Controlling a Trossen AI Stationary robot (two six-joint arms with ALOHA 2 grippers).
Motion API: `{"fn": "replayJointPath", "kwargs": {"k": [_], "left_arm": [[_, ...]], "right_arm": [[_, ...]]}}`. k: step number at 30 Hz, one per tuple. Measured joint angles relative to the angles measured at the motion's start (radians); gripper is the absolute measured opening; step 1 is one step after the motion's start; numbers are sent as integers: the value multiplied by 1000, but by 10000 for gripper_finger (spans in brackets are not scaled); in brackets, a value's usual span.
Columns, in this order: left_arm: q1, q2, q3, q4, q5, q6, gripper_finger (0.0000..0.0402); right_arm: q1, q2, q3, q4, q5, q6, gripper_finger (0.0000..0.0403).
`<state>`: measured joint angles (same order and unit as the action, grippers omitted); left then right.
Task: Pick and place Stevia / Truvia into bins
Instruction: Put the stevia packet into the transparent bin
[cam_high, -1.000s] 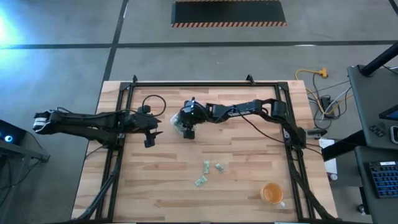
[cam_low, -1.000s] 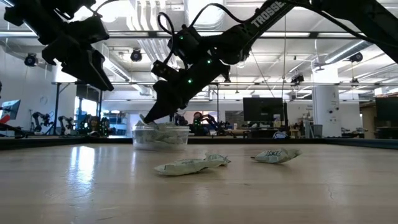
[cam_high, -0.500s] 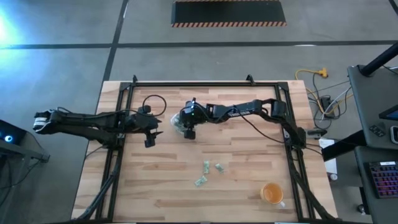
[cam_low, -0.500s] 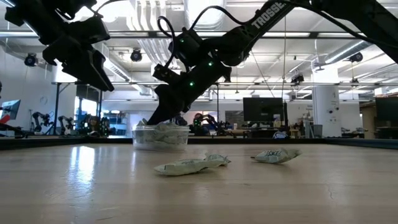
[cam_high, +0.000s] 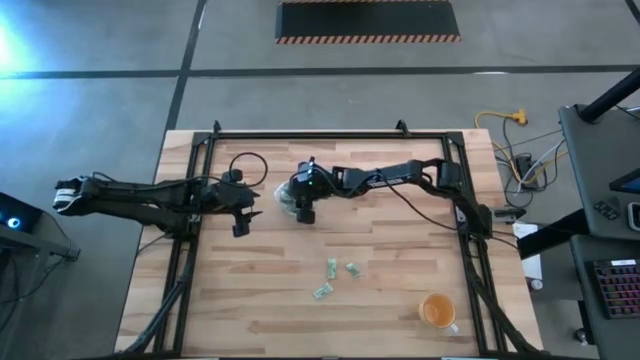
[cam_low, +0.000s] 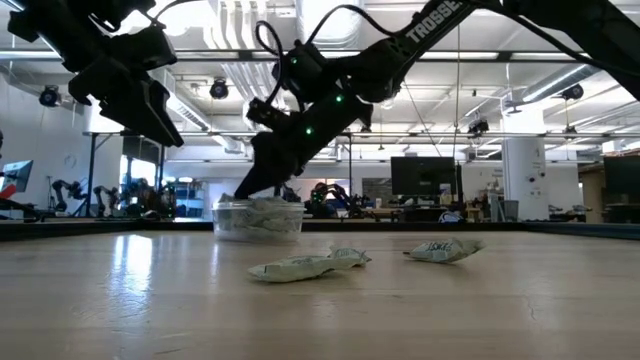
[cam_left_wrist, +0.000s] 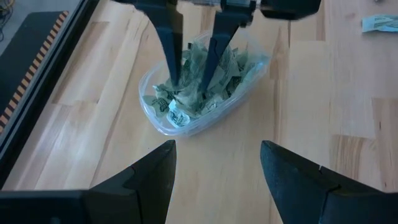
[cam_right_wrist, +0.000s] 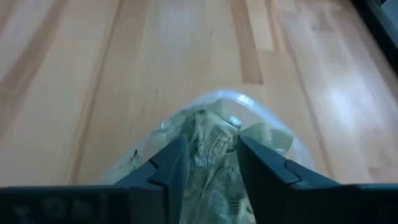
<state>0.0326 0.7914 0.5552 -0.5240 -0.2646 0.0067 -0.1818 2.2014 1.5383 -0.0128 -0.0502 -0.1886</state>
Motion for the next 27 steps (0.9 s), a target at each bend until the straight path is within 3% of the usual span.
{"fn": "replayJointPath", "kwargs": {"k": [7, 15, 20, 27], "left_arm": [[0, 0, 0, 0, 0, 0, 217], [0, 0, 0, -2, 0, 0, 217], [0, 2, 0, 0, 0, -1, 217], [-1, 12, -2, -1, 0, -2, 217]], "right_arm": [[11, -70, 0, -58, -1, -2, 160], [62, -166, 0, -404, -5, 11, 161], [134, -178, -8, -564, -99, 39, 156], [249, -175, -52, -584, -161, 36, 145]]}}
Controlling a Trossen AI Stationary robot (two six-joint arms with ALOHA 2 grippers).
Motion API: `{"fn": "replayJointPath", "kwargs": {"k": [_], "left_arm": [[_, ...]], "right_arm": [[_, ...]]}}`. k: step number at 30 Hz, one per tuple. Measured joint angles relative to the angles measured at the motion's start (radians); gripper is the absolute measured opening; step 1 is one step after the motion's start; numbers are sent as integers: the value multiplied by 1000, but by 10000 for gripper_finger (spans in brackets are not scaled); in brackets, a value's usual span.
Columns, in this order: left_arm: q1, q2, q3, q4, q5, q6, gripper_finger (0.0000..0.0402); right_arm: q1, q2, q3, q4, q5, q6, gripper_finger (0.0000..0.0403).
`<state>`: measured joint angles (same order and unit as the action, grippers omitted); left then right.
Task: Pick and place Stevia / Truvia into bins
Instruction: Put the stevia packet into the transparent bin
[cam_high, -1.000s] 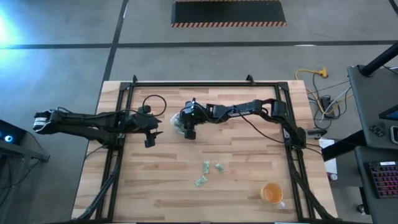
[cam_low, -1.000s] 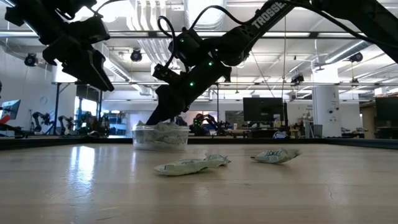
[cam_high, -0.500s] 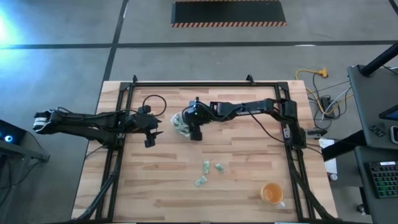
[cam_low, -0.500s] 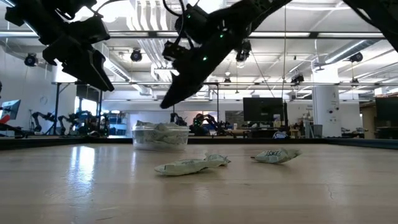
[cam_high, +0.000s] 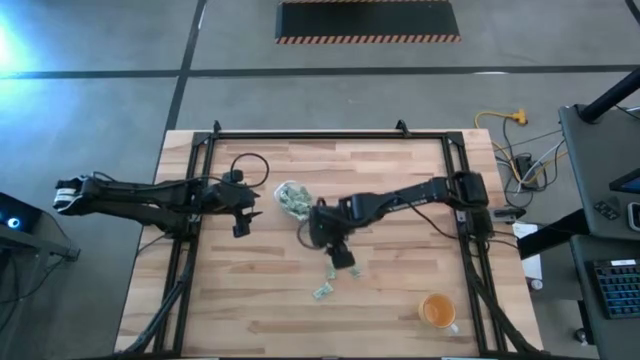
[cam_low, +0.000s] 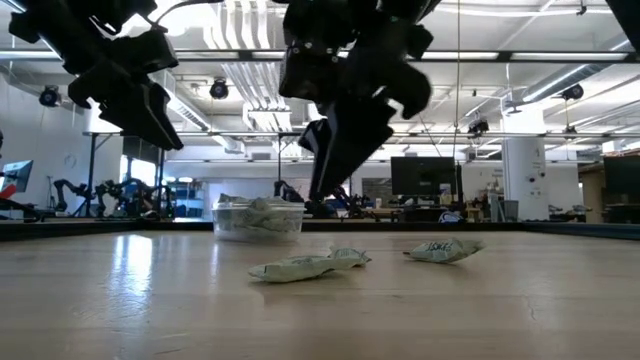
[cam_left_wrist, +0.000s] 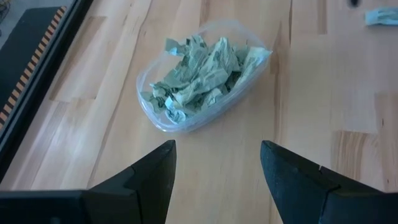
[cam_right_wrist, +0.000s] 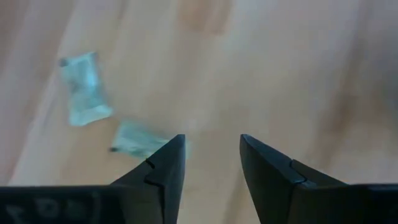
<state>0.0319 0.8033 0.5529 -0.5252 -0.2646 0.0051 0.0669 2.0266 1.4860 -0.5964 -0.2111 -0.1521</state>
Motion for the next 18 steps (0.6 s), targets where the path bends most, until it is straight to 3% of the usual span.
{"fn": "replayJointPath", "kwargs": {"k": [13, 18], "left_arm": [[0, 74, 0, 14, 5, -1, 217], [-1, 132, 0, 73, 131, 6, 217]], "right_arm": [[122, 1, -64, -54, 2, 241, 126], [138, -6, -64, -63, 8, 258, 120]]}}
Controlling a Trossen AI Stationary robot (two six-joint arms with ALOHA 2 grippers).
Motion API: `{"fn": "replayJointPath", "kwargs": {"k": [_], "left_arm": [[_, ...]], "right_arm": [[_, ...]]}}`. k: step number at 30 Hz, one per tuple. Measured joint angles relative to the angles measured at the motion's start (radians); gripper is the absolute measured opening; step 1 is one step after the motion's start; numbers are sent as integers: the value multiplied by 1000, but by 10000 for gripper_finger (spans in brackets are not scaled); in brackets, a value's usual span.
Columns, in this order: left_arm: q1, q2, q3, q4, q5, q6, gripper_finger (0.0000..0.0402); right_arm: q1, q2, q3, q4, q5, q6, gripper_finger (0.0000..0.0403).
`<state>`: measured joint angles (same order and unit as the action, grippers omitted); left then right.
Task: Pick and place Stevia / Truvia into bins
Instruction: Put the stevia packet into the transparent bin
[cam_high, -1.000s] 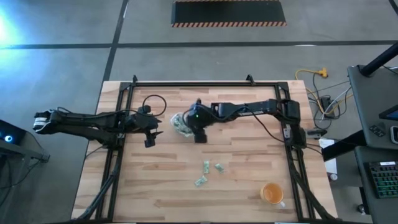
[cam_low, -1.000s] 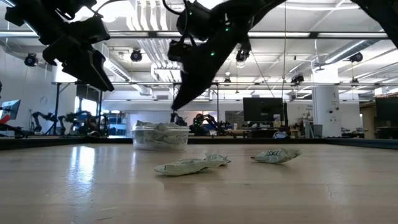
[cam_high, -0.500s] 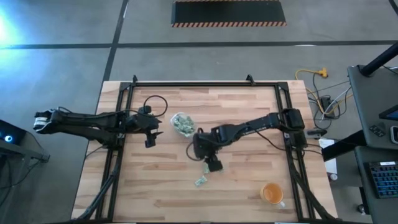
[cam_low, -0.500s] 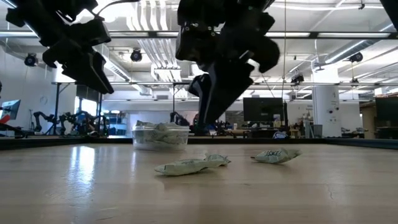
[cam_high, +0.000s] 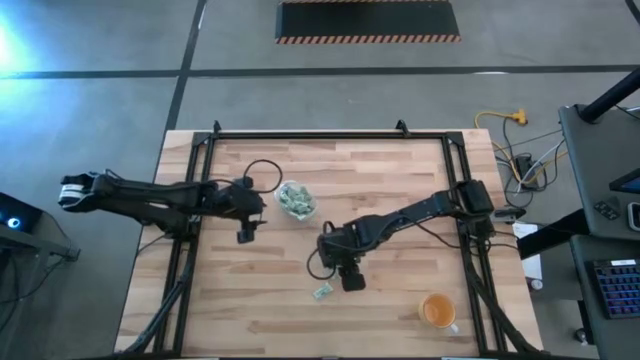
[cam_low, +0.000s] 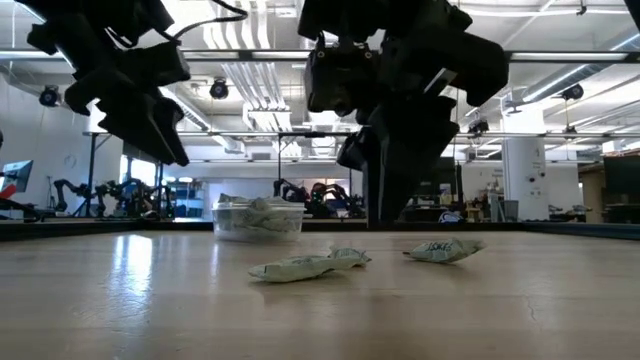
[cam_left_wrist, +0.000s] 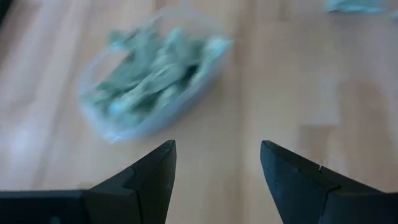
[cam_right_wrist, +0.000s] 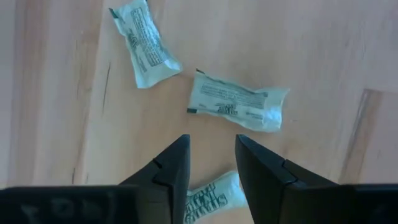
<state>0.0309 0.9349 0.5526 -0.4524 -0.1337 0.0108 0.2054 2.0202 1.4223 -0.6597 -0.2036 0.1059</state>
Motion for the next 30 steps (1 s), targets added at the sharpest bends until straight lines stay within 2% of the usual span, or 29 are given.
{"fn": "replayJointPath", "kwargs": {"k": [6, 10, 19, 30], "left_arm": [[-24, 111, 0, 180, 153, 47, 217], [-46, 198, 4, 240, 206, 48, 217], [-97, 371, 25, 371, 211, 55, 217], [-125, 423, 88, 371, 210, 56, 217]], "right_arm": [[8, -39, -10, -57, 107, 84, 109], [24, -71, -50, -59, 136, 141, 102], [96, -84, -150, -52, 207, 302, 91], [135, -84, -210, 39, 210, 291, 89]]}}
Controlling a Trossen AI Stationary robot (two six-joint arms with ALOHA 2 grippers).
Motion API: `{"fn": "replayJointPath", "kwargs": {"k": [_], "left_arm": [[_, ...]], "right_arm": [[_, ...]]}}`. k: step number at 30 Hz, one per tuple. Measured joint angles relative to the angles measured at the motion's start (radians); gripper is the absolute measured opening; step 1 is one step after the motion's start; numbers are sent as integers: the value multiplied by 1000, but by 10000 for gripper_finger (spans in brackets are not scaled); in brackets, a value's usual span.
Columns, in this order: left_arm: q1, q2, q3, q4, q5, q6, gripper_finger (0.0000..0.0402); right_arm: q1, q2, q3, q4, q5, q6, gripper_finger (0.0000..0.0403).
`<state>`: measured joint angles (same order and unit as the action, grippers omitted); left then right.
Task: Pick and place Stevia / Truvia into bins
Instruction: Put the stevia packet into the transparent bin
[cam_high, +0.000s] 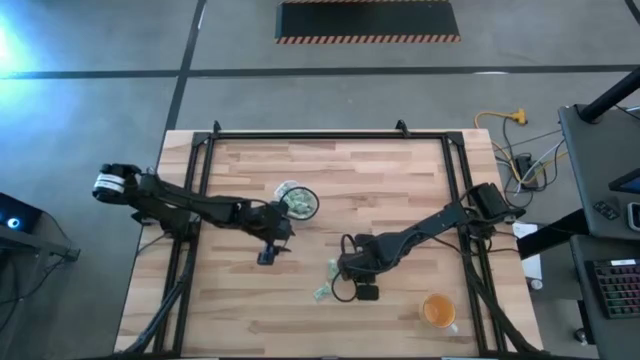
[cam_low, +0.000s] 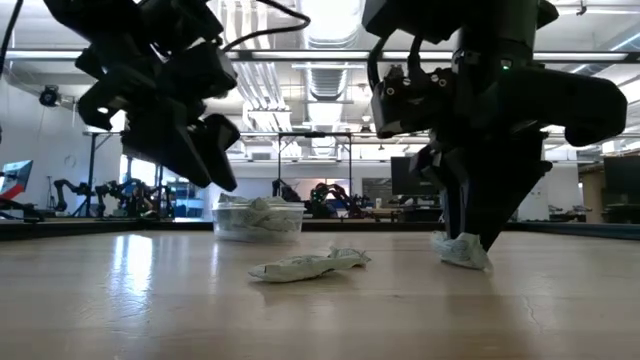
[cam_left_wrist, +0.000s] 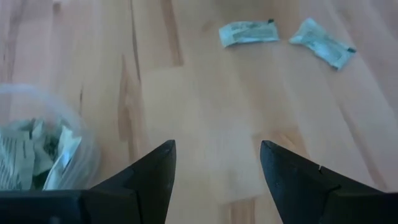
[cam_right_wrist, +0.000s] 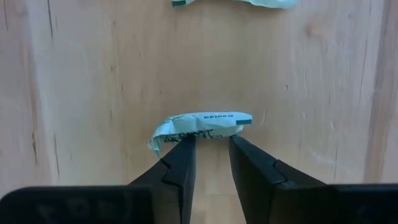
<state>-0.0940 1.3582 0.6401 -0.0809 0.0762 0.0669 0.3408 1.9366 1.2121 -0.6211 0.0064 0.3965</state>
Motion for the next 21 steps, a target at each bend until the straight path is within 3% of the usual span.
{"fn": "replayJointPath", "kwargs": {"k": [4, 13, 21], "left_arm": [[-35, -19, 10, 9, 0, 26, 217], [-98, -45, 19, 2, 0, 30, 217], [-103, -68, 16, -8, -1, 45, 217]], "right_arm": [[0, 0, 0, 17, 18, -39, 81], [-1, -2, 2, 31, 208, -150, 69], [7, -68, 6, 24, 208, -57, 67]]}}
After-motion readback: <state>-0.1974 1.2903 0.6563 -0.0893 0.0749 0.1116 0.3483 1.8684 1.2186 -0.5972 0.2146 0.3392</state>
